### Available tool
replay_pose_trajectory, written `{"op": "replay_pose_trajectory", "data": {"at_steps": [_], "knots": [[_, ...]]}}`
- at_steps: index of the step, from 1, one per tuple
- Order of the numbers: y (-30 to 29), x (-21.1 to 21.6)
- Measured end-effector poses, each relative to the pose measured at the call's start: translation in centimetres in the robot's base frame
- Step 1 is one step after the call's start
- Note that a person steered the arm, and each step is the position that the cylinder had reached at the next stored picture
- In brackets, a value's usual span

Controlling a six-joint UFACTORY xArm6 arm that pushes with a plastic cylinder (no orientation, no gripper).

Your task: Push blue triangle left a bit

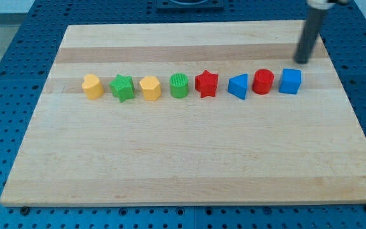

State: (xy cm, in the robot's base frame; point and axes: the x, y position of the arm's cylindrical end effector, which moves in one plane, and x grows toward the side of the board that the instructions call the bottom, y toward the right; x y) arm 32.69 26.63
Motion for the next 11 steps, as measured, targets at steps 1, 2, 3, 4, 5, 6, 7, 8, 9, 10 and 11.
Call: {"op": "replay_pose_trajectory", "data": {"at_steps": [1, 2, 3, 4, 5, 6, 7, 8, 9, 10, 11], "knots": [[5.4, 4.5], [4.2, 10.2], [-0.7, 13.1], [-5.7, 13.0], [-8.1, 10.9], [-9.9, 10.4], [-12.7, 10.7], [-15.5, 10.7], [-16.1, 10.7], [-16.1, 11.2], [-16.1, 11.5]]}}
